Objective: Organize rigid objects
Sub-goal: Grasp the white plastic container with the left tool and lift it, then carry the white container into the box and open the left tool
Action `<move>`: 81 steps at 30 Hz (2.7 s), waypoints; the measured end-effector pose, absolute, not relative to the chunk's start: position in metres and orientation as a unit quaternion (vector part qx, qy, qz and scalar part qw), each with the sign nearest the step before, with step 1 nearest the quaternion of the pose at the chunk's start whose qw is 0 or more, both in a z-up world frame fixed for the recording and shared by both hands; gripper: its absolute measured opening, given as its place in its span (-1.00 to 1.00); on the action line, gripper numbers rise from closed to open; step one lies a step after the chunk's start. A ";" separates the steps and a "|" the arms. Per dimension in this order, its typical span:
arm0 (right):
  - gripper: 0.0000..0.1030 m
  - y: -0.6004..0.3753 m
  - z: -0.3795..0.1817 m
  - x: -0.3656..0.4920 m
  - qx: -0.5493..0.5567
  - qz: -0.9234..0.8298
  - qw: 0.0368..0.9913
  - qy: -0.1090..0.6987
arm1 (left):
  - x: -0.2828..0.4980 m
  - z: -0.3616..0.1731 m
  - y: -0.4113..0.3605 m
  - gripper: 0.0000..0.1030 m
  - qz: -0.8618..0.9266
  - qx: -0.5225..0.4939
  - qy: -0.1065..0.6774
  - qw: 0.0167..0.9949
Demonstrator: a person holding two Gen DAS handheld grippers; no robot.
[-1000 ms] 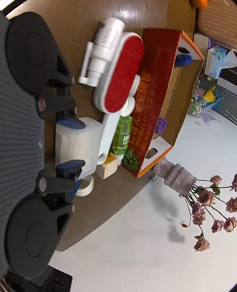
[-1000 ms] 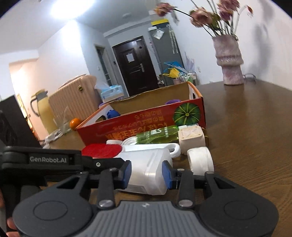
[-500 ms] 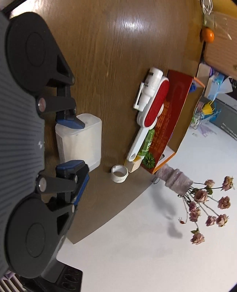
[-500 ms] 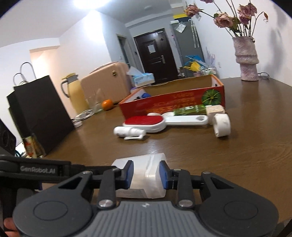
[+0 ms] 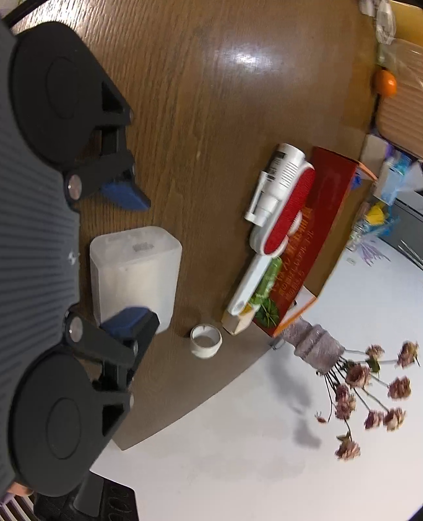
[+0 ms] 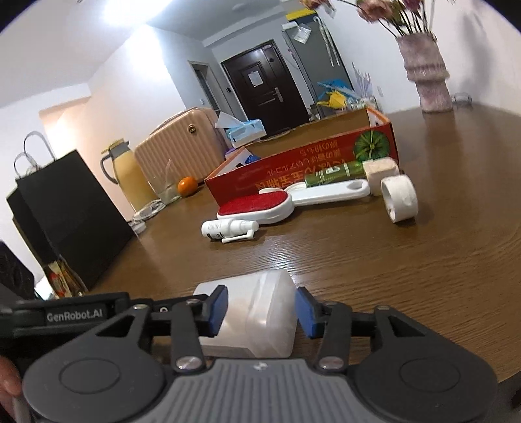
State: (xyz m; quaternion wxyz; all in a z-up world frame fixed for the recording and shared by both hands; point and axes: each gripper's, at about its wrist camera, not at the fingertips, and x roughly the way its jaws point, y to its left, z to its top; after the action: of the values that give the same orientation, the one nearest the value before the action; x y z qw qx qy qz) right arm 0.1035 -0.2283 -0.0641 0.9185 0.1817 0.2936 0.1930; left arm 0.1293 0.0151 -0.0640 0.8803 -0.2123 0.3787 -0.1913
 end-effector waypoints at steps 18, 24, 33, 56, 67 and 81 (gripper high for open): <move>-0.68 -0.235 -0.056 0.111 0.193 0.196 0.919 0.283 | 0.128 -0.047 0.010 -0.36 -0.206 -0.203 0.337 0.896; -0.68 -0.231 -0.046 0.126 0.151 0.199 0.932 0.262 | 0.148 -0.030 0.001 -0.36 -0.198 -0.188 0.311 0.910; -0.67 -0.236 -0.018 0.186 0.138 0.202 0.937 0.250 | 0.206 0.007 -0.008 -0.36 -0.204 -0.177 0.278 0.922; -0.65 -0.233 -0.006 0.420 0.100 0.166 0.937 0.291 | 0.443 -0.013 -0.015 -0.36 -0.190 -0.212 0.351 0.892; -0.52 -0.223 -0.030 0.429 0.080 0.188 0.911 0.359 | 0.447 -0.037 -0.010 -0.22 -0.175 -0.211 0.397 0.876; 0.04 -0.219 0.018 0.390 0.033 0.157 0.936 0.312 | 0.388 0.019 0.007 0.27 -0.132 -0.133 0.351 0.917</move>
State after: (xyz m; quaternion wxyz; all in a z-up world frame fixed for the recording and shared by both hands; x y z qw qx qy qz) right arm 0.3899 -0.2192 0.0175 0.9364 0.0328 0.3123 0.1567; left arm 0.3885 0.0075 0.0191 0.9174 -0.1333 0.3509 -0.1320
